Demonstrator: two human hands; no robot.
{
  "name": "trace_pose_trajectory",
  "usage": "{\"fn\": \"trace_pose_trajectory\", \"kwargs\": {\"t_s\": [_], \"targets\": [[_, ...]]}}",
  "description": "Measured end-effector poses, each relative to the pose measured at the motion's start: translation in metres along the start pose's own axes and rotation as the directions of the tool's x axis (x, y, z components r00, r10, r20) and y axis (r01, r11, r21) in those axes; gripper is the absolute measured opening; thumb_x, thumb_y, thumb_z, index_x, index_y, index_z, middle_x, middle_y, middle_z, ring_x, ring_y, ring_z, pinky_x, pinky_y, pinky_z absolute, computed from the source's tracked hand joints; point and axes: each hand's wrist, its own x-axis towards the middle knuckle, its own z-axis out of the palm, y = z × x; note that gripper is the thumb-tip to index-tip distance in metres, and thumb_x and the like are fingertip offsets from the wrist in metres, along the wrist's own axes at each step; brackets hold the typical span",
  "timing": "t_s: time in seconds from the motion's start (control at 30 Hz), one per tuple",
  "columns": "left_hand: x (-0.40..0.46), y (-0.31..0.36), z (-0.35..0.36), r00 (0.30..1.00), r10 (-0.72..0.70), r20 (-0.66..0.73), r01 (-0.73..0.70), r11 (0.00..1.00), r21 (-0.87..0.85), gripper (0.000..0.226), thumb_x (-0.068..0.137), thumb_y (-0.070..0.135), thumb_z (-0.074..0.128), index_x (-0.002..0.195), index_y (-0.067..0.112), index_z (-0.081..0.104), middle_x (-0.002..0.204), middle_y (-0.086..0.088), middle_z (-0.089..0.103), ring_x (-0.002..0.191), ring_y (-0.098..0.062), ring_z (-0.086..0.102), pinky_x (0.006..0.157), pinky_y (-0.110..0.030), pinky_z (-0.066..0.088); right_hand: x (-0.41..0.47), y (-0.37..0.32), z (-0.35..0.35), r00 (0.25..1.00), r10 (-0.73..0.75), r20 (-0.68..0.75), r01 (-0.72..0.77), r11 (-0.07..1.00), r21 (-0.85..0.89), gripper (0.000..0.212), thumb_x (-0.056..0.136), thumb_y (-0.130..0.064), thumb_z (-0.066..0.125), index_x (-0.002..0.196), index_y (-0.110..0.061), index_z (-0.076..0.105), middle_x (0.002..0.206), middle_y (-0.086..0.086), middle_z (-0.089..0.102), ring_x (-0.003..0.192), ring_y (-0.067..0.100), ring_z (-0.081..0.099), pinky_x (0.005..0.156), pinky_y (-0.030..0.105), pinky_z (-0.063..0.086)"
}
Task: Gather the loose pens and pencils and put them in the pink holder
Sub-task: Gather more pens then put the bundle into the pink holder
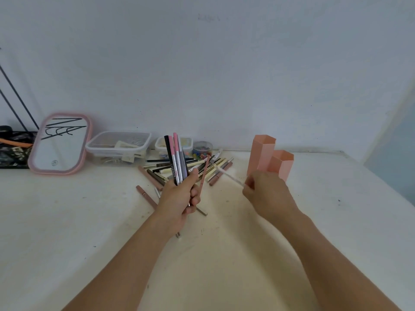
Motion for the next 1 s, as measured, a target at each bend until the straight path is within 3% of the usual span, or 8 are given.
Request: {"fn": "trace_pose_trajectory", "kwargs": {"t_s": [0.07, 0.17, 0.27, 0.33, 0.53, 0.73, 0.9, 1.0], "targets": [[-0.001, 0.001, 0.001, 1.0, 0.0, 0.004, 0.0, 0.999, 0.034, 0.026, 0.097, 0.035, 0.065, 0.104, 0.012, 0.057, 0.053, 0.004, 0.043, 0.041, -0.007, 0.037, 0.032, -0.017, 0.024, 0.0, -0.005, -0.019, 0.999, -0.029, -0.045, 0.043, 0.931, 0.363, 0.01, 0.091, -0.014, 0.066, 0.083, -0.013, 0.071, 0.069, -0.004, 0.066, 0.06, 0.01, 0.056, 0.055, 0.024, 0.048], [-0.003, 0.003, 0.001, 0.994, -0.079, 0.075, 0.077, 0.997, 0.019, 0.023, 0.099, 0.035, 0.06, 0.096, 0.012, 0.064, 0.052, 0.004, 0.039, 0.039, -0.006, 0.029, 0.031, -0.018, 0.019, -0.004, -0.009, -0.041, 0.996, -0.068, 0.063, -0.009, 0.605, 0.796, 0.013, 0.09, -0.005, 0.069, 0.081, -0.011, 0.076, 0.06, -0.002, 0.058, 0.052, 0.007, 0.046, 0.052, 0.016, 0.039], [-0.008, 0.007, 0.005, 0.945, -0.217, 0.245, 0.247, 0.964, -0.1, 0.027, 0.095, 0.039, 0.061, 0.086, 0.015, 0.068, 0.054, 0.003, 0.032, 0.036, -0.005, 0.025, 0.029, -0.017, 0.014, -0.005, -0.007, -0.044, 0.969, -0.125, 0.212, -0.171, 0.276, 0.946, 0.005, 0.085, -0.006, 0.072, 0.082, -0.001, 0.072, 0.065, 0.005, 0.055, 0.059, 0.013, 0.049, 0.058, 0.021, 0.047], [-0.013, 0.007, 0.007, 0.919, -0.237, 0.315, 0.27, 0.96, -0.068, 0.031, 0.089, 0.045, 0.063, 0.085, 0.016, 0.071, 0.055, 0.002, 0.033, 0.036, -0.005, 0.025, 0.03, -0.016, 0.012, -0.004, -0.005, -0.041, 0.948, -0.159, 0.274, -0.246, 0.176, 0.953, 0.017, 0.078, -0.016, 0.074, 0.08, 0.0, 0.068, 0.068, 0.006, 0.052, 0.058, 0.011, 0.048, 0.052, 0.018, 0.044], [-0.024, -0.002, 0.016, 0.861, -0.27, 0.431, 0.225, 0.962, 0.151, 0.039, 0.084, 0.052, 0.065, 0.091, 0.015, 0.074, 0.063, -0.002, 0.056, 0.038, -0.004, 0.03, 0.034, -0.016, 0.012, -0.002, -0.01, -0.012, 0.97, -0.119, 0.21, -0.147, 0.4, 0.905, 0.038, 0.096, -0.02, 0.065, 0.088, 0.016, 0.061, 0.068, 0.015, 0.058, 0.057, 0.019, 0.051, 0.057, 0.026, 0.047], [-0.024, -0.012, 0.025, 0.899, -0.181, 0.398, 0.136, 0.981, 0.14, 0.047, 0.077, 0.03, 0.082, 0.108, 0.015, 0.05, 0.069, -0.008, 0.058, 0.039, -0.009, 0.031, 0.032, -0.014, 0.021, -0.009, -0.026, 0.009, 0.989, -0.094, 0.114, -0.091, 0.216, 0.972, 0.027, 0.097, -0.017, 0.063, 0.113, 0.005, 0.066, 0.099, 0.03, 0.071, 0.07, 0.028, 0.067, 0.05, 0.022, 0.053], [-0.029, -0.012, 0.034, 0.938, -0.088, 0.334, -0.029, 0.944, 0.33, 0.035, 0.083, 0.025, 0.071, 0.105, 0.004, 0.054, 0.057, -0.015, 0.058, 0.045, -0.019, 0.049, 0.041, -0.023, 0.031, -0.02, -0.035, 0.009, 0.88, -0.313, 0.358, -0.307, 0.201, 0.93, 0.058, 0.087, -0.059, 0.059, 0.116, -0.011, 0.07, 0.101, 0.011, 0.074, 0.078, 0.031, 0.072, 0.051, 0.033, 0.056], [-0.029, -0.017, 0.037, 0.958, -0.042, 0.283, -0.078, 0.913, 0.401, 0.005, 0.092, 0.013, 0.061, 0.088, 0.009, 0.063, 0.053, -0.01, 0.056, 0.05, -0.023, 0.05, 0.046, -0.025, 0.033, -0.024, -0.037, 0.008, 0.886, -0.322, 0.333, -0.229, 0.32, 0.919, 0.049, 0.087, -0.05, 0.067, 0.111, -0.007, 0.072, 0.1, 0.014, 0.075, 0.067, 0.035, 0.071, 0.042, 0.03, 0.051]]}}
